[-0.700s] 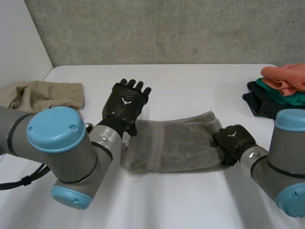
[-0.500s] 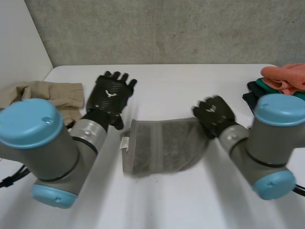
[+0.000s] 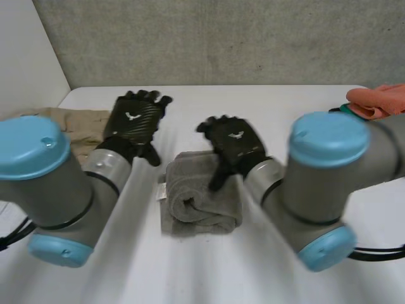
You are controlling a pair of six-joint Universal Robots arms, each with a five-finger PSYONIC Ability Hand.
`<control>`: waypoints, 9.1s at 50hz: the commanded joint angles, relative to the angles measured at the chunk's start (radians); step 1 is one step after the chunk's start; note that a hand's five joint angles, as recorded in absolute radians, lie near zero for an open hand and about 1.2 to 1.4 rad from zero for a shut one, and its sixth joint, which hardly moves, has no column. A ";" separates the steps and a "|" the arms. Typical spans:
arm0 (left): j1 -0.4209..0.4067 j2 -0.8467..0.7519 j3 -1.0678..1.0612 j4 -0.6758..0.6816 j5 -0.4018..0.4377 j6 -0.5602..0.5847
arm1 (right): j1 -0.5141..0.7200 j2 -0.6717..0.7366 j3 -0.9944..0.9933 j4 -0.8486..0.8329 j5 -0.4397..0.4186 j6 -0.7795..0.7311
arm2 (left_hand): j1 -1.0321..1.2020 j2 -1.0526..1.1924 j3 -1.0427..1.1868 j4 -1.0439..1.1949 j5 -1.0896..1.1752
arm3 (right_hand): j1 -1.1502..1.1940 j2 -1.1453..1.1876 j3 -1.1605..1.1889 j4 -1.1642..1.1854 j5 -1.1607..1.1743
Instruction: Fold the laundry.
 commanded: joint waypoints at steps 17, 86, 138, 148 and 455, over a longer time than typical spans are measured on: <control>-0.126 -0.323 0.177 -0.253 -0.246 0.090 | -0.055 0.295 -0.219 0.222 -0.011 -0.018 | 0.085 0.071 0.063 0.072 0.056 | -0.039 -0.050 -0.038 -0.065 -0.072; 0.051 0.011 0.226 -0.388 0.505 -0.020 | -0.131 0.143 0.118 -0.420 0.077 -0.376 | 0.097 0.083 0.075 0.084 0.067 | 1.182 1.172 1.183 1.156 1.150; 0.048 0.027 0.207 -0.366 0.482 -0.057 | -1.092 0.527 -0.308 -0.838 -0.689 0.146 | 0.103 0.089 0.080 0.090 0.073 | 1.182 1.172 1.183 1.156 1.150; 0.045 0.034 0.202 -0.366 0.482 -0.063 | -1.098 0.349 -0.147 -0.879 -0.695 0.146 | 0.100 0.086 0.077 0.087 0.070 | 0.511 0.501 0.512 0.485 0.479; 0.019 -0.064 -0.004 0.049 0.036 0.138 | -0.334 -0.127 0.453 -0.031 -0.212 -0.163 | 1.203 1.189 1.181 1.190 1.174 | 0.112 0.101 0.113 0.086 0.079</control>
